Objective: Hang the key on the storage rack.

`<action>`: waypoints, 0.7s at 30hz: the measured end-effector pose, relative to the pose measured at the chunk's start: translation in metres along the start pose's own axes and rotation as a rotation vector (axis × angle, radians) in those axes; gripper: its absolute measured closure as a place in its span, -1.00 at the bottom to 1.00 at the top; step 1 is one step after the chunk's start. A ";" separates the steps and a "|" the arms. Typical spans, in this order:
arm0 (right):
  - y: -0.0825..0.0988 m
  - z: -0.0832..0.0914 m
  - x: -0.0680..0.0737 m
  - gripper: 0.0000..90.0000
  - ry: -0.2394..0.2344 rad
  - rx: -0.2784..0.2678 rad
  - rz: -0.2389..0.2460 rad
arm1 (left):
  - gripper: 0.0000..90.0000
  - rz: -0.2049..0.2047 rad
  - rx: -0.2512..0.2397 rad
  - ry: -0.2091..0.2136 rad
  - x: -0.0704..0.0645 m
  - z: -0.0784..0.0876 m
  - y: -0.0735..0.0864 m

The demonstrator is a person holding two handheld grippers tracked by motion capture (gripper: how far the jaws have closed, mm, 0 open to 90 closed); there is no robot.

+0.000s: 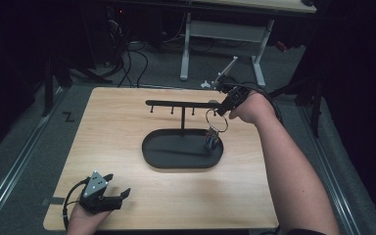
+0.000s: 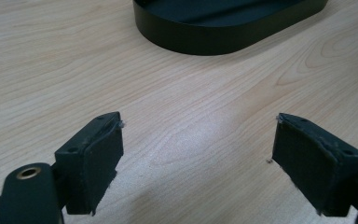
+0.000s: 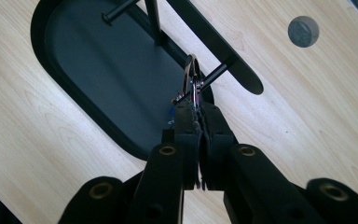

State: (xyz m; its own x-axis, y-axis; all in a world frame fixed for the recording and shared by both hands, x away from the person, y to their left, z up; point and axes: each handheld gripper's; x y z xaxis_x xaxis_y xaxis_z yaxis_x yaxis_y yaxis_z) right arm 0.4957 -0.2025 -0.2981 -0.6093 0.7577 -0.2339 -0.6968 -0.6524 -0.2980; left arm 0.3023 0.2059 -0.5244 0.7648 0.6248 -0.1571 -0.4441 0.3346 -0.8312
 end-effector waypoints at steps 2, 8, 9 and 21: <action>-0.001 -0.002 -0.002 0.94 -0.004 -0.008 0.001 | -0.63 -0.001 0.005 0.001 0.000 0.000 0.000; -0.005 -0.005 -0.003 0.94 0.010 -0.006 -0.017 | -0.63 -0.001 -0.002 -0.003 0.000 0.000 0.000; -0.006 -0.006 -0.004 0.94 0.012 -0.012 -0.015 | -0.63 -0.001 0.002 -0.001 0.000 0.000 0.000; -0.008 0.000 -0.004 0.63 0.059 -0.077 -0.020 | -0.63 -0.005 0.001 0.000 0.000 0.000 -0.001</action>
State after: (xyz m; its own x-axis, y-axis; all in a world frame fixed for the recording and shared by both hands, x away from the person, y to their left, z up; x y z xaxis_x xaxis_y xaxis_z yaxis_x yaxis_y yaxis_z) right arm 0.5038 -0.2002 -0.2950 -0.5710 0.7715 -0.2804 -0.6757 -0.6357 -0.3731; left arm 0.3024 0.2052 -0.5239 0.7674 0.6227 -0.1527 -0.4404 0.3387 -0.8315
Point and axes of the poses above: each handheld gripper's, and its own axes: z roughly backward along the jaws, y roughly out of its underside, x roughly to its left, and after that the axes turned 12 degrees about y, right-handed
